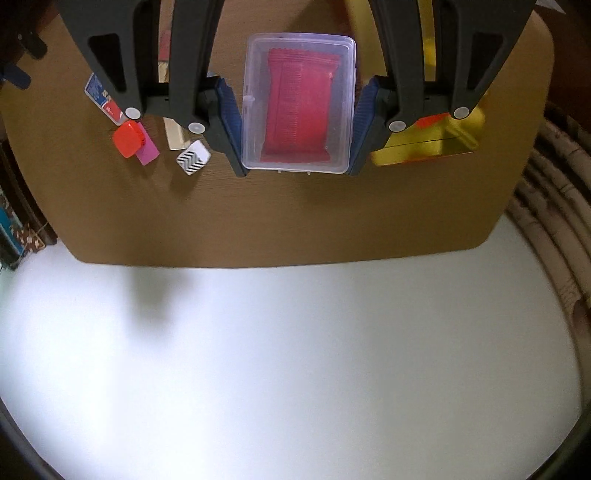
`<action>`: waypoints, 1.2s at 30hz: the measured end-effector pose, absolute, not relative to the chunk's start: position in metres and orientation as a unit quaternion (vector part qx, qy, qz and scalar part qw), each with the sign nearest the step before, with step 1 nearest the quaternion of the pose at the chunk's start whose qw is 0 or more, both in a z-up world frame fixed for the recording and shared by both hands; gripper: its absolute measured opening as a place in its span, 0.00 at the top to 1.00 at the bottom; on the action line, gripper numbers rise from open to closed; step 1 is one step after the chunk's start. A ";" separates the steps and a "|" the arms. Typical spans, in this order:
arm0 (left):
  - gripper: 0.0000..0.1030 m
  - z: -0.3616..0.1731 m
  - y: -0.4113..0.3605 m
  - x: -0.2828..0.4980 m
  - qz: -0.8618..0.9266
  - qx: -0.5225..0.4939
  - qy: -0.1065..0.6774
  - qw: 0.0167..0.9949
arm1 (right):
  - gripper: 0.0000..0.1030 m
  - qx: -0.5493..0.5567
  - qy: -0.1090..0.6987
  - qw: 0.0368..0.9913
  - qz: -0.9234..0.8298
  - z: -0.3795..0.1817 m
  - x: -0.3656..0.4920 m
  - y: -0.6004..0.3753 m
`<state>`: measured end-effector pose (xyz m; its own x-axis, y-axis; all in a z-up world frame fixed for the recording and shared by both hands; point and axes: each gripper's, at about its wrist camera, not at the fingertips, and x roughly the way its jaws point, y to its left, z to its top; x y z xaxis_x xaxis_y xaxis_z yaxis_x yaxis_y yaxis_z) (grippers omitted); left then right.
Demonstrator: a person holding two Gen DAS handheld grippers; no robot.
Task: Organize rigid objects
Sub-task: 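Carry the clear box over the tin and open the left gripper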
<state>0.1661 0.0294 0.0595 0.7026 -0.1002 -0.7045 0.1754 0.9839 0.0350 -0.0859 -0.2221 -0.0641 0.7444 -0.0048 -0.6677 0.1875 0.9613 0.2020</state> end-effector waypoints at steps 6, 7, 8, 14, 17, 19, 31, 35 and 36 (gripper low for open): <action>0.53 0.077 0.088 0.157 -0.039 0.042 0.376 0.925 | 0.33 0.124 0.362 0.923 -0.043 -0.068 -0.086 -0.212; 0.53 0.080 0.101 0.157 -0.030 0.037 0.378 0.925 | 0.33 0.122 0.364 0.922 -0.041 -0.068 -0.086 -0.210; 0.53 0.079 0.110 0.159 -0.022 0.031 0.379 0.925 | 0.33 0.117 0.366 0.923 -0.039 -0.068 -0.086 -0.207; 0.53 0.082 0.174 0.166 0.026 -0.006 0.396 0.918 | 0.33 0.095 0.362 0.927 -0.037 -0.065 -0.086 -0.197; 0.53 0.072 0.194 0.172 0.038 -0.028 0.410 0.911 | 0.33 0.092 0.368 0.924 -0.038 -0.069 -0.083 -0.197; 0.53 0.067 0.203 0.173 0.040 -0.039 0.422 0.905 | 0.33 0.091 0.372 0.923 -0.041 -0.072 -0.081 -0.198; 0.53 -0.020 0.181 0.213 0.020 -0.102 0.501 0.859 | 0.33 0.083 0.395 0.914 -0.041 -0.087 -0.069 -0.197; 0.53 -0.042 0.169 0.231 0.028 -0.105 0.519 0.848 | 0.33 0.083 0.403 0.911 -0.038 -0.093 -0.064 -0.197; 0.53 -0.047 0.165 0.235 0.031 -0.103 0.522 0.846 | 0.33 0.083 0.406 0.910 -0.037 -0.095 -0.063 -0.197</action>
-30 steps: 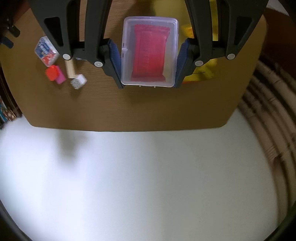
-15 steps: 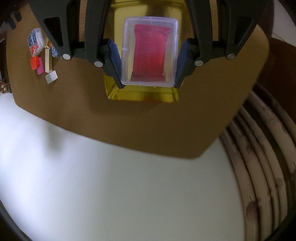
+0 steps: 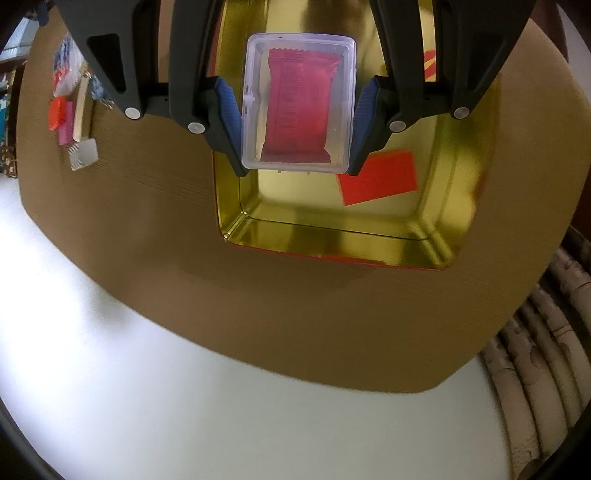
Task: Organize rigid objects
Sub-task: 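Carry the clear box over the tin and open the left gripper, then grasp the red rounded cube with the right gripper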
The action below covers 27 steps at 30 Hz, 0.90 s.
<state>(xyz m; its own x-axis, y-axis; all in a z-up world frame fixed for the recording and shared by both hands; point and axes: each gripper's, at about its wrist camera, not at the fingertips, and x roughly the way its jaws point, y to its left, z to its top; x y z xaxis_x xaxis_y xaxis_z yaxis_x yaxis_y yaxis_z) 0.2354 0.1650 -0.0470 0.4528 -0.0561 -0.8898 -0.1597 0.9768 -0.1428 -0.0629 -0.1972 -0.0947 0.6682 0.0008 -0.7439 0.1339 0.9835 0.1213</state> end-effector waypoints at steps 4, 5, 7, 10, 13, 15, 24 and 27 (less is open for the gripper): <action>0.53 -0.068 0.159 0.249 0.038 -0.105 0.539 0.835 | 0.33 0.083 0.414 0.906 -0.033 -0.100 -0.061 -0.197; 0.53 -0.072 0.159 0.251 0.036 -0.109 0.541 0.833 | 0.33 0.082 0.415 0.906 -0.033 -0.100 -0.061 -0.198; 0.53 -0.079 0.158 0.254 0.036 -0.106 0.545 0.831 | 0.33 0.083 0.417 0.904 -0.034 -0.101 -0.060 -0.199; 0.53 -0.085 0.162 0.256 0.039 -0.111 0.550 0.827 | 0.33 0.089 0.419 0.903 -0.030 -0.102 -0.058 -0.200; 0.53 -0.086 0.169 0.259 0.063 -0.096 0.549 0.828 | 0.33 0.089 0.421 0.902 -0.027 -0.103 -0.058 -0.200; 0.53 -0.086 0.175 0.260 0.073 -0.099 0.547 0.828 | 0.33 0.087 0.422 0.902 -0.026 -0.103 -0.058 -0.199; 0.36 -0.078 0.182 0.254 0.075 -0.104 0.535 0.835 | 0.33 0.076 0.427 0.901 -0.030 -0.110 -0.051 -0.198; 0.25 -0.066 0.179 0.244 0.061 -0.109 0.515 0.848 | 0.33 0.078 0.423 0.902 -0.028 -0.112 -0.050 -0.199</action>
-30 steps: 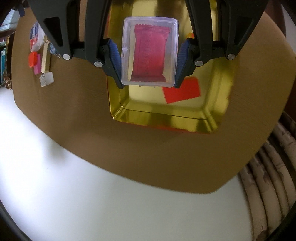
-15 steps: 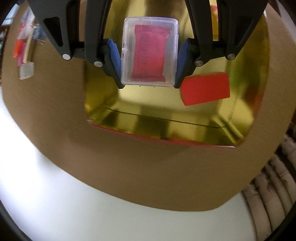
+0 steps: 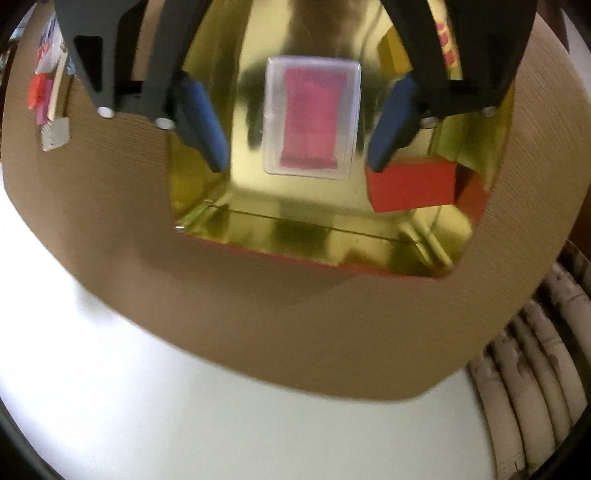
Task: Organize rigid objects
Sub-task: 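Grasp the red rounded cube with the right gripper, then carry the red rounded cube over the tin and release it inside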
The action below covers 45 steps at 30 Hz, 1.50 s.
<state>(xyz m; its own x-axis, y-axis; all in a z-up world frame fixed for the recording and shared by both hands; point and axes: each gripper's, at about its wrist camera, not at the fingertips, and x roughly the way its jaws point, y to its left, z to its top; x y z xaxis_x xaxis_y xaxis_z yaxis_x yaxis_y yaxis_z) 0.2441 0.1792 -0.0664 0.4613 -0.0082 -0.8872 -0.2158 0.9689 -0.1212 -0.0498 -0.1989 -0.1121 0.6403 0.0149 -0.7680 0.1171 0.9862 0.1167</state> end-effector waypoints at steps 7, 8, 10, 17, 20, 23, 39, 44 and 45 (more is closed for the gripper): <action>0.10 -0.007 0.173 0.167 0.026 -0.059 0.423 0.904 | 0.33 0.080 0.409 0.909 -0.008 -0.115 -0.045 -0.196; 0.02 0.000 0.174 0.153 0.024 -0.053 0.409 0.911 | 0.33 0.080 0.405 0.911 -0.011 -0.114 -0.042 -0.198; 0.01 0.010 0.178 0.110 0.017 -0.053 0.381 0.923 | 0.33 0.073 0.405 0.911 -0.020 -0.110 -0.028 -0.204; 0.01 -0.006 0.185 0.017 -0.031 -0.131 0.375 0.917 | 0.33 0.019 0.446 0.894 -0.033 -0.099 0.063 -0.212; 0.01 -0.018 0.178 -0.003 -0.040 -0.135 0.375 0.916 | 0.33 0.012 0.477 0.879 -0.015 -0.113 0.103 -0.210; 0.01 -0.028 0.172 -0.003 -0.055 -0.132 0.390 0.910 | 0.33 0.005 0.488 0.872 -0.044 -0.124 0.125 -0.215; 0.01 -0.039 0.163 -0.002 -0.072 -0.136 0.405 0.901 | 0.55 -0.030 0.425 0.902 -0.071 -0.086 0.127 -0.210; 0.01 -0.032 0.160 -0.011 -0.066 -0.128 0.394 0.908 | 0.55 -0.040 0.396 0.913 -0.085 -0.043 0.108 -0.184; 0.01 -0.030 0.160 -0.013 -0.064 -0.126 0.391 0.910 | 0.55 -0.043 0.392 0.915 -0.084 -0.036 0.105 -0.178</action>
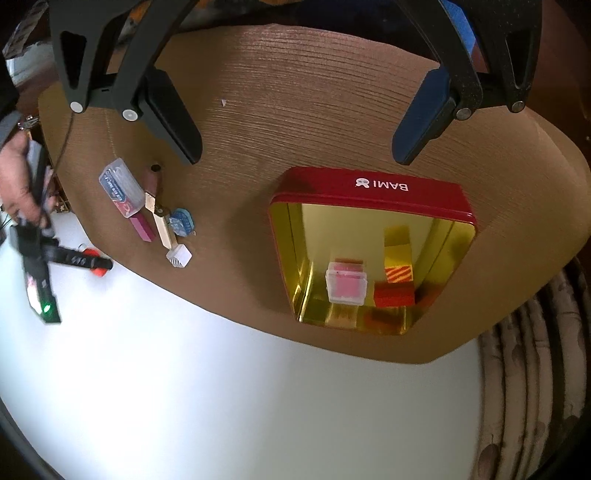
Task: Organize rigid objects
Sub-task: 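Carry the red rounded cube over the tin and release it inside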
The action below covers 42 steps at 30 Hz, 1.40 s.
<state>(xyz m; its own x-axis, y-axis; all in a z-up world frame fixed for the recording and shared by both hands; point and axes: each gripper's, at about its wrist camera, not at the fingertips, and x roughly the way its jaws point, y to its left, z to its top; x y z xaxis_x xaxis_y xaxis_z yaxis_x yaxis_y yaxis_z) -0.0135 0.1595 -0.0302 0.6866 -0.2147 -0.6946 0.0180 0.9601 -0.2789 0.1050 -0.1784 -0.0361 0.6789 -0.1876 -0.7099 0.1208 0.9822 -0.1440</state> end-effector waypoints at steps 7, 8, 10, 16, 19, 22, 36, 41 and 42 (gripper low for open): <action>0.01 -0.023 0.163 -0.025 -0.051 -0.117 0.381 0.916 | 0.55 -0.077 0.356 0.928 -0.076 0.030 0.077 -0.145; 0.01 -0.022 0.165 -0.027 -0.049 -0.118 0.380 0.916 | 0.55 -0.081 0.352 0.929 -0.073 0.036 0.075 -0.140; 0.01 -0.021 0.170 -0.031 -0.045 -0.121 0.377 0.917 | 0.55 -0.089 0.345 0.932 -0.068 0.047 0.070 -0.134; 0.01 -0.014 0.185 -0.042 -0.027 -0.129 0.367 0.921 | 0.55 -0.111 0.330 0.936 -0.051 0.072 0.050 -0.099; 0.01 -0.013 0.194 -0.047 -0.018 -0.140 0.364 0.921 | 0.55 -0.126 0.323 0.937 -0.041 0.080 0.050 -0.078; 0.01 -0.011 0.203 -0.050 -0.013 -0.150 0.364 0.919 | 0.55 -0.134 0.322 0.937 -0.027 0.083 0.053 -0.057; 0.01 -0.008 0.261 -0.056 0.042 -0.227 0.348 0.909 | 0.55 -0.157 0.344 0.924 0.053 0.048 0.073 0.066; 0.01 -0.013 0.282 -0.051 0.063 -0.257 0.352 0.898 | 0.55 -0.170 0.365 0.912 0.081 0.022 0.082 0.108; 0.01 -0.014 0.286 -0.050 0.067 -0.264 0.354 0.895 | 0.55 -0.174 0.368 0.910 0.084 0.017 0.084 0.113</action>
